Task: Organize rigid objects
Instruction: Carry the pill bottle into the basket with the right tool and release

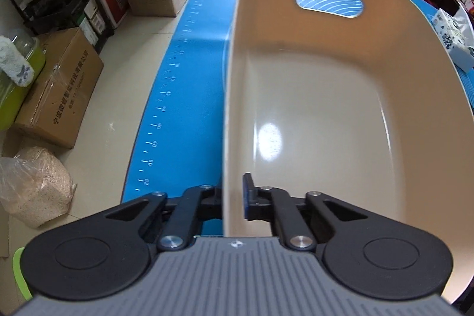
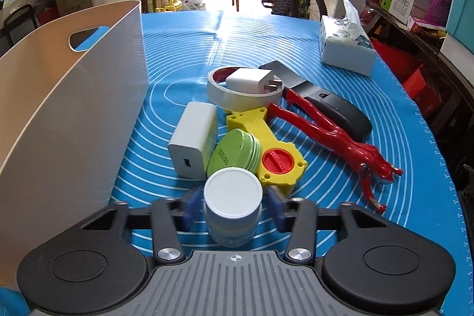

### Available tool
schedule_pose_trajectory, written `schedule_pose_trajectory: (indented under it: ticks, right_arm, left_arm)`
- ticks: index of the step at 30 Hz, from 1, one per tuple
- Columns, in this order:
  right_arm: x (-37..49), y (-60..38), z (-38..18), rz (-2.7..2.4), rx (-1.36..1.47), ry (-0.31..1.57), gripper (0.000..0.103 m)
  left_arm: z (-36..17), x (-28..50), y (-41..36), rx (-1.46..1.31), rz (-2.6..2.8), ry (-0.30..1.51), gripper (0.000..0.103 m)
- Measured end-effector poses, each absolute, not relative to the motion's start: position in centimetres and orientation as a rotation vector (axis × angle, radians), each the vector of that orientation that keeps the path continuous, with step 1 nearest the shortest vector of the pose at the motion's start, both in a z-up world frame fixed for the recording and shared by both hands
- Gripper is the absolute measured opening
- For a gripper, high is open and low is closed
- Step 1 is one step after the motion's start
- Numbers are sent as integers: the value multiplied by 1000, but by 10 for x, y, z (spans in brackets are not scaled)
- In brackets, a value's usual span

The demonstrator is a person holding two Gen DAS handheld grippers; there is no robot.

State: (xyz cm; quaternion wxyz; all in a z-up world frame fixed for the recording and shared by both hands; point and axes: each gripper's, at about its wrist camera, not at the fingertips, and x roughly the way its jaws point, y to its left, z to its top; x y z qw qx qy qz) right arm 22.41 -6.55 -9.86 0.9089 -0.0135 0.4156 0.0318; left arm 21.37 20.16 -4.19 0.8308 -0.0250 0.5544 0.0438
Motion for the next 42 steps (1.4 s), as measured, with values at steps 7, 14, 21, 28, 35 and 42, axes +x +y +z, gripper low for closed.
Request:
schedule_pose_trajectory:
  ticks: [7,14,21,28,35,42]
  right_arm:
    - [215,-63,-87,64,-30,804,45]
    - [215,-57,-44,81,-25,711,45]
    - [231,-30,2,161,-21,638,45]
    - [246,24,12,268,-77,657,44]
    - [246,70,-14,339,-136,742,44]
    - [249,97,-44,351,-235,889,44]
  left_arm:
    - [-42,215,208,-67,85,1174,3]
    - [-43,214,206,-70,83,1172,3]
    - [-43,213,205,-63,81,1172,3]
    - [-44,214,204,-60,78,1173,3]
    - [-45,214,203,-56,74,1172,3]
    - [-46,213,203,-55,68,1171,3]
